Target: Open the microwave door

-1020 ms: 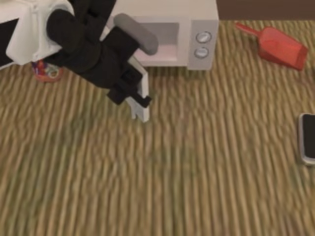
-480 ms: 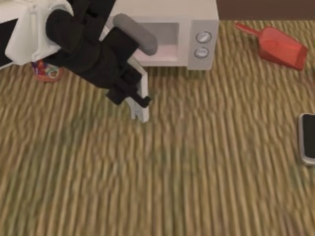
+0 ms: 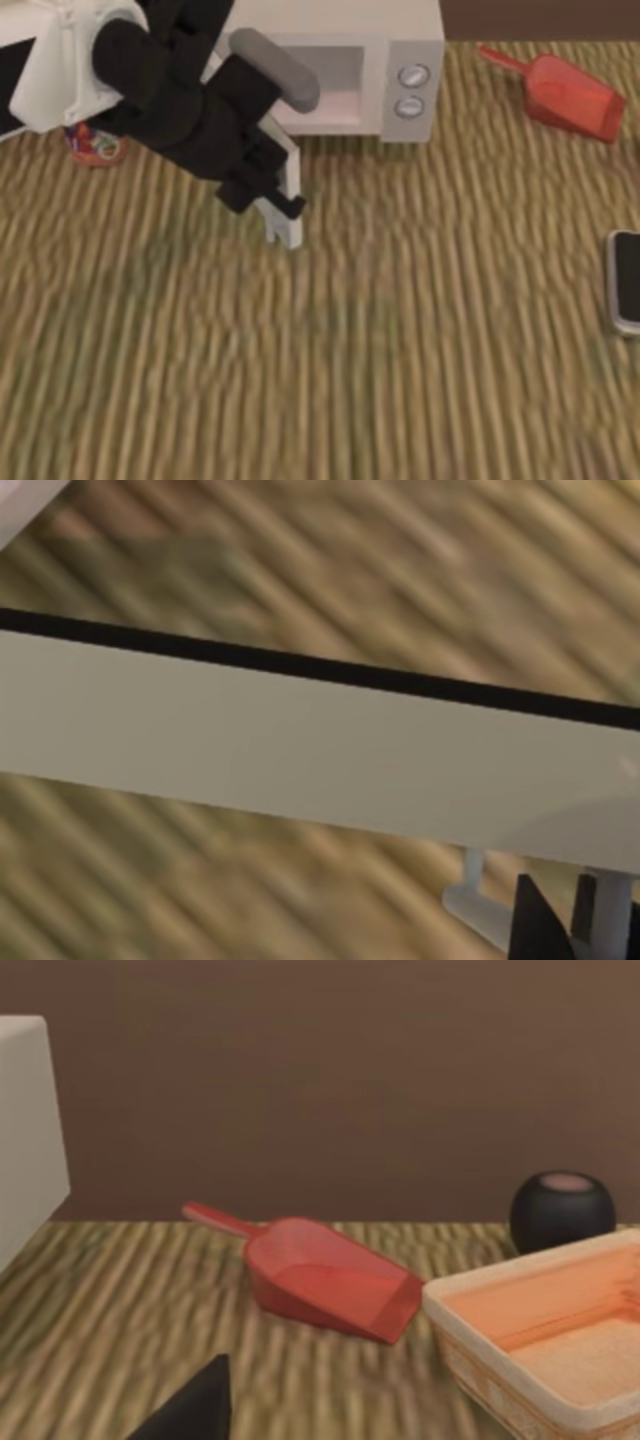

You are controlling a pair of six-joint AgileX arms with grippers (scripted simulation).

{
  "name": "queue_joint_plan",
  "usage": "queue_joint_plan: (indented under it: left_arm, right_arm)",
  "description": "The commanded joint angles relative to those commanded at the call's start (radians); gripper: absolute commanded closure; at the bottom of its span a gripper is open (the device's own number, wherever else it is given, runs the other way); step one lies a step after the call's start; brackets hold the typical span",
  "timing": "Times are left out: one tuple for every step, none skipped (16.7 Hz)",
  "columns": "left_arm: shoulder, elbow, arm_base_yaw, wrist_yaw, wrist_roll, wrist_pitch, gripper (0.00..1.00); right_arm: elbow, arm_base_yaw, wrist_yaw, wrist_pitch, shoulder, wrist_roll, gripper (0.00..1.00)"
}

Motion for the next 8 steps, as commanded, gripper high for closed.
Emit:
queue_joint_plan:
  left_arm:
    - [0.000, 0.000, 0.000, 0.000, 0.000, 0.000, 1.00]
    - [0.000, 0.000, 0.000, 0.000, 0.000, 0.000, 1.00]
    - [0.000, 0.000, 0.000, 0.000, 0.000, 0.000, 1.00]
    - [0.000, 0.000, 0.000, 0.000, 0.000, 0.000, 1.00]
    - [0.000, -0.001, -0.004, 0.005, -0.003, 0.000, 1.00]
    - [-0.001, -0.001, -0.003, 0.006, 0.000, -0.001, 1.00]
    - [-0.003, -0.002, 0.002, 0.010, 0.012, -0.003, 1.00]
    - [-0.007, -0.005, 0.010, 0.017, 0.031, -0.007, 1.00]
  right_arm:
    - [0.000, 0.000, 0.000, 0.000, 0.000, 0.000, 0.00]
    - [0.000, 0.000, 0.000, 0.000, 0.000, 0.000, 0.00]
    - [0.000, 0.000, 0.000, 0.000, 0.000, 0.000, 0.00]
    - [0.000, 0.000, 0.000, 0.000, 0.000, 0.000, 0.00]
    - [0.000, 0.000, 0.000, 0.000, 0.000, 0.000, 0.00]
    - [0.000, 0.000, 0.000, 0.000, 0.000, 0.000, 0.00]
    - [0.000, 0.000, 0.000, 0.000, 0.000, 0.000, 0.00]
    - [0.000, 0.000, 0.000, 0.000, 0.000, 0.000, 0.00]
